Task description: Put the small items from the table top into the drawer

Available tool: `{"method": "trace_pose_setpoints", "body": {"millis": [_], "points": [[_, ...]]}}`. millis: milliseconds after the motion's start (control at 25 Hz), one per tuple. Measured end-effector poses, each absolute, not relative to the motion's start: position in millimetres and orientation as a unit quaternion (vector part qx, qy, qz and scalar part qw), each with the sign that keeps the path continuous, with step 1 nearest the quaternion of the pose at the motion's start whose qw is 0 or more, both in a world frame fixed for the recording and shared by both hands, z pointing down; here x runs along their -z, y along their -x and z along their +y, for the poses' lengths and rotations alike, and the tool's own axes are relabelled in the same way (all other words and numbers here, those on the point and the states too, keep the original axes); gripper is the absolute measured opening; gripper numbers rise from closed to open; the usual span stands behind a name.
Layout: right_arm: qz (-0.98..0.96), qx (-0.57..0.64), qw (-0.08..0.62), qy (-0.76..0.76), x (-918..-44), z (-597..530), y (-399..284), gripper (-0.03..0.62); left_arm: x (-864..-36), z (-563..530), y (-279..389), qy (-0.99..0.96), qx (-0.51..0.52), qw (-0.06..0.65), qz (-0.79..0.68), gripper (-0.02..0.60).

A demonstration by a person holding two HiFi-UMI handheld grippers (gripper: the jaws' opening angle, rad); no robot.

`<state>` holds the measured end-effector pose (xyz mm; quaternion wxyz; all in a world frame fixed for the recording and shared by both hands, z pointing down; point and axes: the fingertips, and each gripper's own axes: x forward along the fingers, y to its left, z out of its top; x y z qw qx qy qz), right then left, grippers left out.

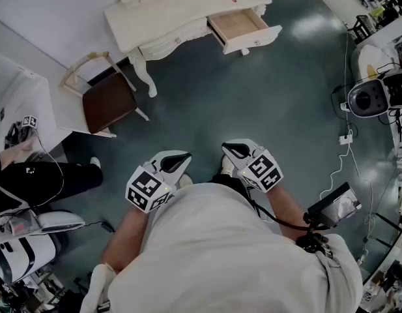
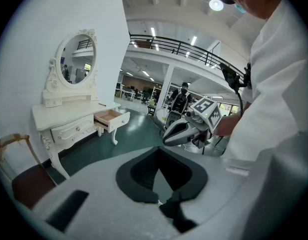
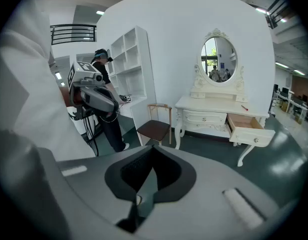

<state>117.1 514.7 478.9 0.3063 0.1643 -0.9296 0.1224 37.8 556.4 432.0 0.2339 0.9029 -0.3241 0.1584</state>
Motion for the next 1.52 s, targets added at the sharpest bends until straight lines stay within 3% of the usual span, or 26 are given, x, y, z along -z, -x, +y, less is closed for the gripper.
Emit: {"method": "trace_pose_setpoints", "body": {"millis": [200,480,840,920,1160,1520], "points": [[-0.927,-0.127,0.31,-0.172,-485,538,-84,-0.002,-446,577,5,-0.901,-0.17,0.235,-0.322,0.0],[-0.918,-0.14,0.319,-0.191,-490,522,-107,-0.002,-456,559,-13,-0.905,-0.171,0.244,-0.303,0.0],[-0.927,-0.124,0.289,-0.203,-481,411,-147,0.002,-436,455,-65,-0.909,-0.184,0.215,-0.305,0.001],[-0.93,-0.125,0.279,-0.207,-478,386,-159,0.044,-434,433,-76,-0.907,-0.19,0.214,-0.309,0.002],[-0.93,-0.134,0.273,-0.209,-491,317,-192,0.049,-435,371,-105,-0.901,-0.19,0.215,-0.325,0.002],[-0.916,-0.147,0.287,-0.24,-511,217,-166,0.048,-455,280,-66,-0.907,-0.18,0.23,-0.303,0.002]]}}
